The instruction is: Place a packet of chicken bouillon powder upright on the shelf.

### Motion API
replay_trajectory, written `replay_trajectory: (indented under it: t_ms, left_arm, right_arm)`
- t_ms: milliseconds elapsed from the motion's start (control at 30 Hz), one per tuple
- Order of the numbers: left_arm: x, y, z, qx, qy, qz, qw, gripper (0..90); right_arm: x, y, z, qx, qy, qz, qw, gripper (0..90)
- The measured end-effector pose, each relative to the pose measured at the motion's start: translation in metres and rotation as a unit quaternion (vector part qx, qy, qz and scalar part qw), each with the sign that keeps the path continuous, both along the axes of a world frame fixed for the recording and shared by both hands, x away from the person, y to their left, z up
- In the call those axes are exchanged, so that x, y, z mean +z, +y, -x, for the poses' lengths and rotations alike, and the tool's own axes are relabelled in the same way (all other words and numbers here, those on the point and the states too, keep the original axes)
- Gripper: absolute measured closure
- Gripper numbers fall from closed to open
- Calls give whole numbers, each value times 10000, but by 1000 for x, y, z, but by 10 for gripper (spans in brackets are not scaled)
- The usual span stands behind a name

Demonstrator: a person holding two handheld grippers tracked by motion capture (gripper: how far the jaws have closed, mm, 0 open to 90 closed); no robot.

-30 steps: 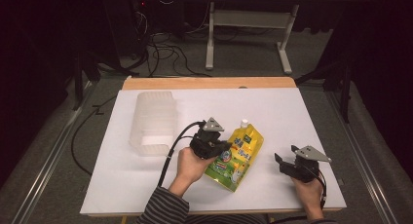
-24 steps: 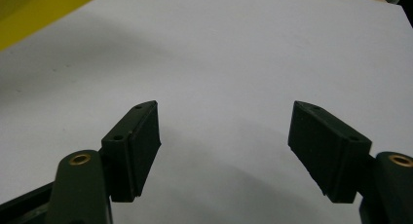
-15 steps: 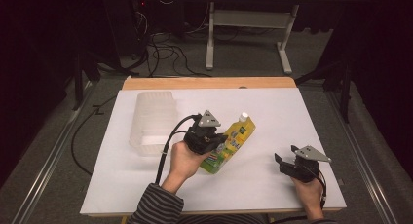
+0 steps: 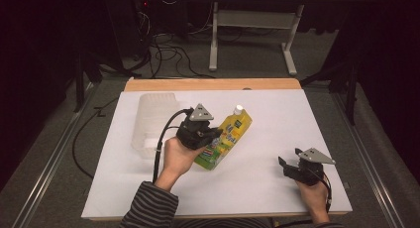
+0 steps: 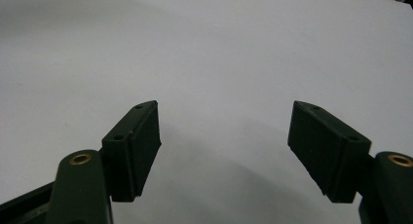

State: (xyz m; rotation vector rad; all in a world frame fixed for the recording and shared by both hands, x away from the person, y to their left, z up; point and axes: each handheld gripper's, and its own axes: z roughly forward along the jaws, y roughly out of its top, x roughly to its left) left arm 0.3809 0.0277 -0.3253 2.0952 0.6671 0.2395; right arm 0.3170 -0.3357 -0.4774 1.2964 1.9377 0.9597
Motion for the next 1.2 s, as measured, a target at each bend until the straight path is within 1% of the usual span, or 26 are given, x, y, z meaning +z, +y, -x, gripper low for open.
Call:
replay_trajectory:
  t_ms: [100,133,233,267,400,433,467,567,700,733,767,833,933,1000,1033,1100,1133,1200]
  left_arm:
    - [3,4,-2,22,-24,9,10000,900]
    - [5,6,-2,37,-49,26,10000,900]
    - [10,11,-3,84,-145,65,9998,900]
    - [11,12,-3,97,-153,71,9998,900]
    - [20,19,-7,170,-243,65,9995,900]
    - [23,22,-7,200,-289,82,9993,900]
    - [25,25,-7,228,-326,101,9992,900]
    - [31,36,-9,337,-374,174,9986,900]
    - [33,51,-11,535,-451,248,9972,900]
    - [33,56,-12,601,-474,212,9968,900]
    - [33,60,-13,649,-478,229,9965,900]
    - [32,68,-14,757,-500,213,9956,900]
    - [32,78,-17,921,-517,183,9942,900]
    - [31,82,-18,996,-537,194,9934,900]
    - [32,84,-18,1030,-566,163,9929,900]
    - [32,86,-19,1082,-630,144,9920,900]
    - [32,87,-20,1109,-681,98,9914,900]
    - [32,90,-22,1189,-753,84,9900,900]
  right_arm:
    - [0,-1,0,-13,-9,3,10000,283]
    - [0,-1,0,-21,-7,-49,10000,283]
    - [0,-1,0,-9,-19,-42,10000,283]
    - [0,-1,0,-3,-22,-7,10000,283]
    - [0,-2,-1,-10,-20,-29,10000,283]
    - [0,-1,0,-29,12,-43,10000,283]
    - [0,-1,-1,3,1,1,10000,283]
    - [0,-1,-1,3,5,28,10000,284]
    - [0,-1,-1,-17,6,30,10000,284]
    - [0,-1,-1,-12,9,37,10000,284]
    - [0,0,-1,-35,44,1,10000,284]
    - [0,-1,-1,-19,3,13,10000,284]
    - [0,-1,-1,-12,13,21,10000,284]
    - [0,-1,-1,-9,12,33,10000,284]
    - [0,-1,-1,-7,9,33,10000,283]
    - [0,-1,-1,-16,12,17,10000,283]
    - [0,-1,-1,-20,6,6,10000,283]
    - [0,-1,-1,-19,8,-2,10000,283]
